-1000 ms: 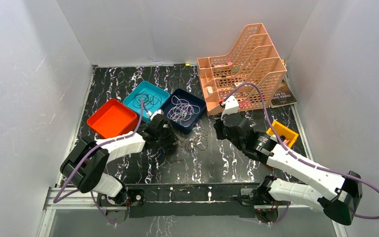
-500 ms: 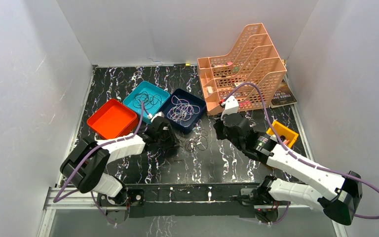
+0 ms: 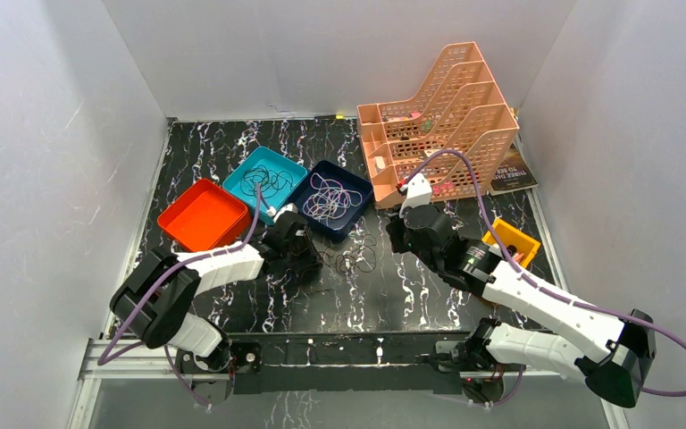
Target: Untangle the cables
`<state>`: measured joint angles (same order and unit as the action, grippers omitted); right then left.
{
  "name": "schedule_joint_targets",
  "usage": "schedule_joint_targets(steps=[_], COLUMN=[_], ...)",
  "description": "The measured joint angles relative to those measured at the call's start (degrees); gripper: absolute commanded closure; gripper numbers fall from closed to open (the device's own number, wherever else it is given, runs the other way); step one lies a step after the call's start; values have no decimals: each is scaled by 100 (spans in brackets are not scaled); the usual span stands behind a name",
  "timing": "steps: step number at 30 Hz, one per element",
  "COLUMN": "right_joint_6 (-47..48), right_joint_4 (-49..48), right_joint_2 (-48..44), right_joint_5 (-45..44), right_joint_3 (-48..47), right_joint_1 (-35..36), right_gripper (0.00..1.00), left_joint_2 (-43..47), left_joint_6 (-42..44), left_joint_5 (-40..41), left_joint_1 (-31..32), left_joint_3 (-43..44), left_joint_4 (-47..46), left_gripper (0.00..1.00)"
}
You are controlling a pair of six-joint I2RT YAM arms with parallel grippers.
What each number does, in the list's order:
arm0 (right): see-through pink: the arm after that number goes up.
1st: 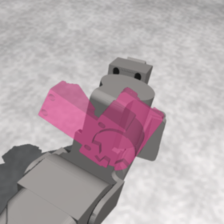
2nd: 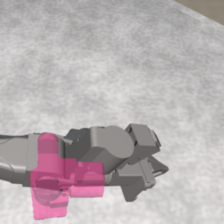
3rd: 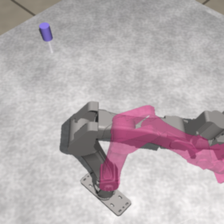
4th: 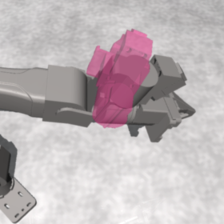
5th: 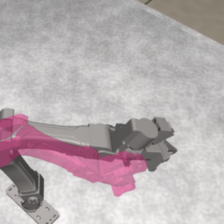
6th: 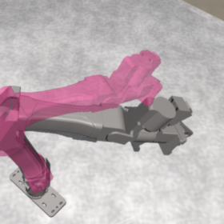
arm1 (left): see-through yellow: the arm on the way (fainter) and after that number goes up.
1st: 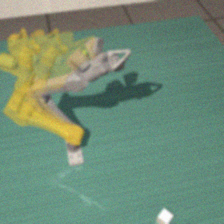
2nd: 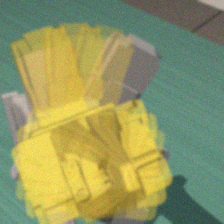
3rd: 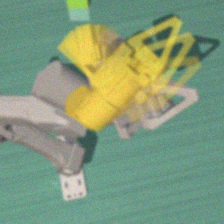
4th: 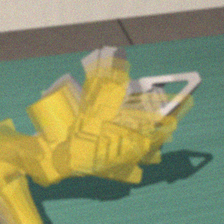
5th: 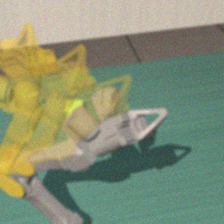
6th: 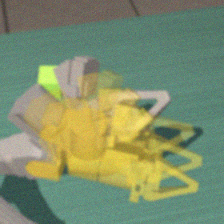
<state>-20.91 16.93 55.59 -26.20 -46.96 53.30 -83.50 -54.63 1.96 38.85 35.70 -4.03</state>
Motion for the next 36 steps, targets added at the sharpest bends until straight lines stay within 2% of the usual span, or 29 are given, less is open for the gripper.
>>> schedule_joint_targets(steps=[4,5,11,23,36], right_joint_6=[-2,-4,-9,249,634], right_joint_4=[0,0,17,455,787], right_joint_2=[2,2,-48,-883,-1191], right_joint_5=[7,7,-160,-1530,-2549], right_joint_3=[0,0,0,-55,-262], right_joint_1=[0,0,0,-4,-4], right_gripper=[100,100,100,100,100], left_joint_2=[-11,-9,216,940,1735], left_joint_6=[44,63,319,1060,1825], left_joint_5=[76,122,597,1722,2352], left_joint_1=[0,0,0,-160,-1467], left_joint_3=[7,22,352,1154,1969], left_joint_4=[107,177,815,1991,3169], left_gripper=[99,100,100,100,100])
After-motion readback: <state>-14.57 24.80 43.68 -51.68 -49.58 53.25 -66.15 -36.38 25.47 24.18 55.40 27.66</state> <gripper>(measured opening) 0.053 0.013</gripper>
